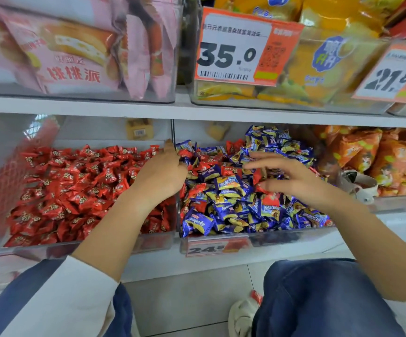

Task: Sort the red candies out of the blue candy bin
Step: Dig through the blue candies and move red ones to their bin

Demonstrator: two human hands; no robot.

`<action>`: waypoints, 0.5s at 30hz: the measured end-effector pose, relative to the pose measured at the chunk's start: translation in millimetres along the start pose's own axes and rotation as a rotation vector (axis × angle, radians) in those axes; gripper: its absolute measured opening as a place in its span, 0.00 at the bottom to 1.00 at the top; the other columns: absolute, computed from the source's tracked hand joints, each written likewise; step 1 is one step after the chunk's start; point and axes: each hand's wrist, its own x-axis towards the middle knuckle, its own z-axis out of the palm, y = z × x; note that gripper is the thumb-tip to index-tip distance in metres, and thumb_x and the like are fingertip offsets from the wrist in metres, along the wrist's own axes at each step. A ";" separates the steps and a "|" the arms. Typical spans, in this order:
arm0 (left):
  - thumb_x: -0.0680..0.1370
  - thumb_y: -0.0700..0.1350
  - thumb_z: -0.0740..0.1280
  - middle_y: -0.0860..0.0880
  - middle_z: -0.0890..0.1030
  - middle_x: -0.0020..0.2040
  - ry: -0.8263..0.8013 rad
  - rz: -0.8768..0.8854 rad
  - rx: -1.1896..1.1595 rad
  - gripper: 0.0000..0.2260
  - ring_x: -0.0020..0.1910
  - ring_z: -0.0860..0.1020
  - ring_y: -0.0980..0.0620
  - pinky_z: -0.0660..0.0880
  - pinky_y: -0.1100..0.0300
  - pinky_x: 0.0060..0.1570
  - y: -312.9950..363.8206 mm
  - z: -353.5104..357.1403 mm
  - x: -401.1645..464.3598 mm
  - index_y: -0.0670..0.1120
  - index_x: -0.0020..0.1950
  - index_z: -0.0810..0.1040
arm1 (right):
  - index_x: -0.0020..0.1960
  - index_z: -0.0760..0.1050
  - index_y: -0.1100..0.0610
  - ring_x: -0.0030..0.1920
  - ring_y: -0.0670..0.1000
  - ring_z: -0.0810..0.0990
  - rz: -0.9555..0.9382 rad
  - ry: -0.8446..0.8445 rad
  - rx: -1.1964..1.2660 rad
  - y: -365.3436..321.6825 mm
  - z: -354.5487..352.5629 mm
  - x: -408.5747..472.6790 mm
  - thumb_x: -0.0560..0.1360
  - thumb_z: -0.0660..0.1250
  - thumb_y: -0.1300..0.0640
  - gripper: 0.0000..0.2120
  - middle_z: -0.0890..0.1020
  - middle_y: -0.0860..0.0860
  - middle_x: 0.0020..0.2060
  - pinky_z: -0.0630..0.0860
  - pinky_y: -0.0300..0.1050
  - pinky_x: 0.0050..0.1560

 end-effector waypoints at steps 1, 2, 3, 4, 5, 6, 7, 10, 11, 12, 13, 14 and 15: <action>0.79 0.42 0.56 0.35 0.74 0.60 -0.009 -0.011 0.004 0.21 0.54 0.75 0.38 0.65 0.55 0.41 0.5 0.0 0.3 0.39 0.72 0.58 | 0.59 0.78 0.44 0.67 0.36 0.65 -0.007 0.061 -0.021 -1.7 -0.6 2.9 0.74 0.68 0.63 0.19 0.70 0.42 0.67 0.62 0.32 0.62; 0.79 0.42 0.56 0.35 0.73 0.62 -0.013 -0.022 0.014 0.21 0.56 0.74 0.38 0.66 0.54 0.43 1.6 -0.6 -0.2 0.39 0.72 0.58 | 0.59 0.78 0.45 0.67 0.39 0.66 -0.010 0.121 -0.088 -3.7 -0.9 6.5 0.75 0.67 0.61 0.16 0.71 0.43 0.66 0.63 0.36 0.62; 0.79 0.42 0.56 0.35 0.71 0.65 -0.003 -0.025 0.038 0.22 0.59 0.72 0.37 0.68 0.52 0.48 2.6 -1.3 -1.2 0.38 0.72 0.58 | 0.60 0.77 0.46 0.66 0.42 0.68 -0.007 0.173 -0.178 -5.5 -0.8 10.0 0.76 0.66 0.58 0.14 0.73 0.45 0.65 0.64 0.38 0.61; 0.79 0.42 0.57 0.36 0.68 0.68 0.035 -0.004 0.087 0.23 0.63 0.69 0.37 0.68 0.49 0.54 3.2 -2.0 -2.6 0.38 0.73 0.58 | 0.60 0.77 0.48 0.64 0.44 0.71 -0.001 0.216 -0.257 -6.5 -0.5 12.5 0.77 0.66 0.57 0.13 0.74 0.46 0.64 0.64 0.38 0.58; 0.78 0.42 0.58 0.37 0.66 0.70 0.101 0.053 0.151 0.24 0.67 0.66 0.38 0.66 0.49 0.61 4.7 -3.2 -4.4 0.39 0.74 0.58 | 0.61 0.77 0.49 0.60 0.42 0.73 0.007 0.251 -0.302 -6.4 -0.7 13.5 0.77 0.65 0.55 0.13 0.75 0.46 0.62 0.65 0.36 0.54; 0.78 0.42 0.59 0.38 0.64 0.72 0.183 0.143 0.201 0.25 0.69 0.63 0.39 0.63 0.50 0.66 6.8 -4.2 -6.3 0.39 0.74 0.58 | 0.61 0.77 0.49 0.53 0.38 0.74 0.016 0.277 -0.316 -5.5 -1.1 12.9 0.77 0.65 0.54 0.13 0.76 0.46 0.59 0.65 0.33 0.49; 0.78 0.41 0.60 0.40 0.64 0.72 0.258 0.242 0.209 0.24 0.70 0.63 0.41 0.61 0.51 0.68 9.9 -4.9 -7.8 0.40 0.74 0.61 | 0.61 0.77 0.48 0.45 0.34 0.73 0.024 0.293 -0.312 -4.9 -1.3 10.9 0.77 0.65 0.53 0.13 0.76 0.44 0.55 0.65 0.30 0.44; 0.79 0.38 0.59 0.44 0.72 0.67 0.281 0.393 0.095 0.18 0.63 0.72 0.46 0.66 0.56 0.64 26.7 -9.0 -9.1 0.44 0.68 0.72 | 0.60 0.77 0.46 0.44 0.37 0.75 0.055 0.279 -0.292 -3.4 1.0 4.4 0.76 0.66 0.51 0.12 0.78 0.40 0.50 0.66 0.26 0.41; 0.79 0.38 0.59 0.45 0.75 0.64 0.239 0.396 0.071 0.17 0.58 0.75 0.46 0.69 0.56 0.60 32.5 -8.8 -7.7 0.45 0.67 0.74 | 0.60 0.77 0.46 0.47 0.40 0.76 0.059 0.264 -0.288 -3.5 2.8 3.1 0.75 0.67 0.50 0.13 0.79 0.41 0.51 0.67 0.27 0.42; 0.79 0.38 0.58 0.44 0.77 0.61 0.189 0.389 0.081 0.16 0.54 0.77 0.45 0.71 0.55 0.56 37.3 -7.8 -5.1 0.46 0.65 0.75 | 0.60 0.77 0.45 0.49 0.42 0.77 0.059 0.254 -0.295 -4.1 4.7 2.1 0.74 0.68 0.49 0.14 0.79 0.41 0.51 0.68 0.27 0.42; 0.79 0.37 0.58 0.43 0.78 0.59 0.129 0.373 0.126 0.16 0.52 0.77 0.44 0.73 0.53 0.54 40.9 -5.7 -0.2 0.46 0.65 0.76 | 0.60 0.77 0.45 0.50 0.44 0.77 0.050 0.255 -0.327 -4.5 6.9 1.5 0.74 0.68 0.47 0.15 0.79 0.41 0.51 0.68 0.29 0.42; 0.79 0.37 0.59 0.42 0.79 0.58 0.058 0.350 0.192 0.16 0.53 0.77 0.43 0.73 0.53 0.54 43.2 -2.8 6.6 0.46 0.64 0.76 | 0.61 0.76 0.44 0.50 0.45 0.77 0.036 0.265 -0.381 -4.3 9.2 1.4 0.73 0.68 0.46 0.17 0.78 0.42 0.51 0.68 0.33 0.42; 0.78 0.37 0.59 0.41 0.79 0.58 -0.017 0.323 0.261 0.15 0.54 0.76 0.42 0.73 0.52 0.54 45.0 0.6 15.5 0.45 0.63 0.76 | 0.62 0.76 0.44 0.51 0.46 0.76 0.020 0.278 -0.437 -4.5 11.2 1.4 0.73 0.68 0.45 0.18 0.78 0.43 0.51 0.68 0.37 0.42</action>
